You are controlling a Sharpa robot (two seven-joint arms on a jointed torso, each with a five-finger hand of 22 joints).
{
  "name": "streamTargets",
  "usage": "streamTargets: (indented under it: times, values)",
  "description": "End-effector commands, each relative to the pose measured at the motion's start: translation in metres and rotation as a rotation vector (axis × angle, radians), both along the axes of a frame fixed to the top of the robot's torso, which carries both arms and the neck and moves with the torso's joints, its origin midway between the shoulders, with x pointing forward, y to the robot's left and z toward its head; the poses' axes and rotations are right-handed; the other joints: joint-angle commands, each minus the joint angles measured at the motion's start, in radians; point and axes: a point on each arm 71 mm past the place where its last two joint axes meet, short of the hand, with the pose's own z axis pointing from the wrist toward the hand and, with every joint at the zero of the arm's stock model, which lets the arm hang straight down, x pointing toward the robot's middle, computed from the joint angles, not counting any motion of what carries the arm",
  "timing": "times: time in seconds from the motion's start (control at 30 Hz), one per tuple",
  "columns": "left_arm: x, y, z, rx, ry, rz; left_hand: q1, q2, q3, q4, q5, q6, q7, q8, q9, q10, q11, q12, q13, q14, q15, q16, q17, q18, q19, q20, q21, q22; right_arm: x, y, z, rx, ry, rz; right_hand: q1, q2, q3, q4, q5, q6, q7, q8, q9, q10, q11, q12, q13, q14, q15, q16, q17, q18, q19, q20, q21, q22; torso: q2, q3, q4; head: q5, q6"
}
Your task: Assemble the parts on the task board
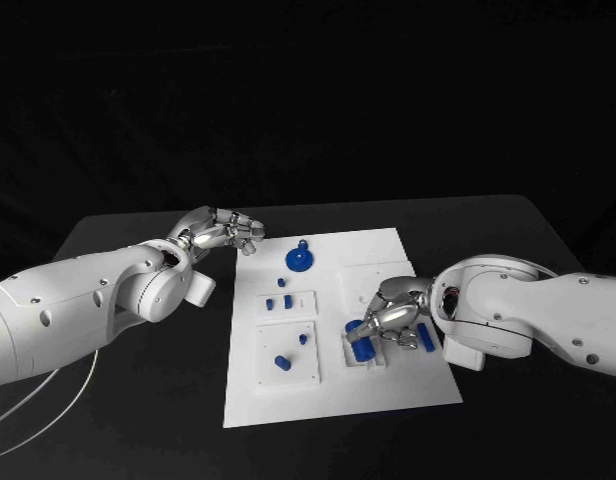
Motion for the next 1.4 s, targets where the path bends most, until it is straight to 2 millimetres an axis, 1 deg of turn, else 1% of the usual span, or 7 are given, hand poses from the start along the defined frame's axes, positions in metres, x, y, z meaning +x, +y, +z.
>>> streamTargets:
  times: [0.03,0.23,0.9,1.07,1.17,1.27,1.4]
  values:
    - [-0.001,-0.003,0.001,-0.01,-0.001,-0.014,-0.02,-0.001,-0.002,0.015,-0.011,-0.009,0.0,0.007,-0.002,-0.008,-0.002,-0.004,-0.002,0.007,-0.003,-0.011,0.006,0.009,-0.003,0.001,-0.007,0.002,0.002,-0.004,-0.005,-0.057,0.031,-0.019,-0.013,-0.011,-0.011,0.001,-0.001,-0.004,0.008,-0.005,0.0,-0.001,-0.004,0.004,0.0,-0.001,-0.005,0.004,0.002,0.044,-0.004,-0.002,0.003,0.018,0.0,-0.0012,0.0,0.003,-0.002]
    - [-0.001,-0.002,0.001,-0.011,-0.001,-0.014,-0.02,-0.002,-0.002,0.017,-0.013,-0.009,0.0,0.007,-0.002,-0.009,-0.002,-0.004,-0.002,0.007,-0.003,-0.012,0.008,0.009,-0.002,0.001,-0.007,0.003,0.002,-0.002,-0.011,-0.097,0.023,0.003,-0.022,-0.015,-0.018,0.003,-0.001,-0.003,0.007,-0.005,0.001,-0.001,-0.004,0.003,0.0,-0.002,-0.005,0.005,0.002,0.044,-0.005,-0.004,0.004,0.017,0.0,0.0015,0.0007,0.006,-0.003]
    - [-0.001,0.0,0.001,-0.01,0.001,-0.01,-0.033,-0.002,-0.003,0.037,-0.024,-0.011,0.001,0.008,-0.003,-0.011,-0.001,-0.004,-0.002,0.01,-0.003,-0.022,0.021,0.009,-0.001,0.001,-0.012,0.006,0.001,0.006,-0.018,-0.087,0.015,0.019,-0.03,-0.017,-0.022,0.009,-0.001,-0.001,0.005,-0.005,0.003,0.0,-0.006,0.003,0.0,-0.002,-0.007,0.005,0.004,0.044,-0.004,-0.007,0.005,0.016,0.0,0.0017,-0.0006,0.014,-0.004]
    - [-0.001,-0.001,0.001,-0.01,0.002,-0.01,-0.034,-0.002,-0.003,0.038,-0.024,-0.012,0.001,0.008,-0.003,-0.011,-0.001,-0.004,-0.002,0.011,-0.003,-0.023,0.022,0.01,-0.001,0.001,-0.012,0.007,-0.001,0.008,-0.018,-0.078,0.013,0.034,-0.037,-0.044,-0.033,0.008,-0.001,-0.002,0.006,-0.006,0.003,0.0,-0.005,0.003,0.0,-0.003,-0.007,0.005,0.004,0.044,-0.006,-0.008,0.005,0.016,0.0,0.0009,-0.002,0.016,-0.006]
    - [-0.001,-0.001,0.001,-0.01,0.003,-0.011,-0.034,-0.002,-0.002,0.039,-0.024,-0.012,0.0,0.008,-0.003,-0.011,-0.001,-0.004,-0.002,0.011,-0.003,-0.023,0.023,0.01,-0.001,0.001,-0.012,0.007,0.0,0.008,-0.018,-0.079,-0.002,0.039,-0.073,-0.083,-0.074,0.013,0.0,-0.005,0.006,-0.008,0.004,-0.003,-0.004,0.001,0.0,-0.005,-0.006,0.004,0.005,0.044,-0.009,-0.006,0.004,0.016,0.0,0.0014,-0.0012,0.017,-0.007]
    - [-0.001,0.0,0.001,-0.009,0.003,-0.01,-0.034,-0.002,-0.002,0.039,-0.024,-0.012,0.0,0.008,-0.003,-0.011,-0.001,-0.004,-0.002,0.011,-0.003,-0.024,0.023,0.01,-0.001,0.001,-0.012,0.007,0.001,0.008,-0.017,-0.079,-0.013,0.043,-0.105,-0.027,-0.238,-0.091,0.007,-0.011,0.003,-0.012,0.009,-0.011,-0.01,-0.003,0.002,-0.013,-0.011,0.002,0.008,0.044,-0.029,-0.02,-0.004,0.013,0.0,0.0015,-0.001,0.019,-0.007]
    - [-0.001,0.0,0.001,-0.009,0.004,-0.009,-0.034,-0.003,-0.002,0.04,-0.024,-0.012,0.001,0.008,-0.003,-0.011,-0.001,-0.004,-0.003,0.011,-0.003,-0.024,0.024,0.01,-0.001,0.001,-0.013,0.007,0.001,0.007,-0.017,-0.083,-0.016,0.048,-0.129,-0.048,-0.263,-0.097,-0.001,-0.01,0.001,-0.014,0.009,-0.011,-0.011,-0.005,0.001,-0.014,-0.013,0.0,0.008,0.044,-0.029,-0.023,-0.008,0.009,0.0,0.0016,-0.0014,0.02,-0.007]
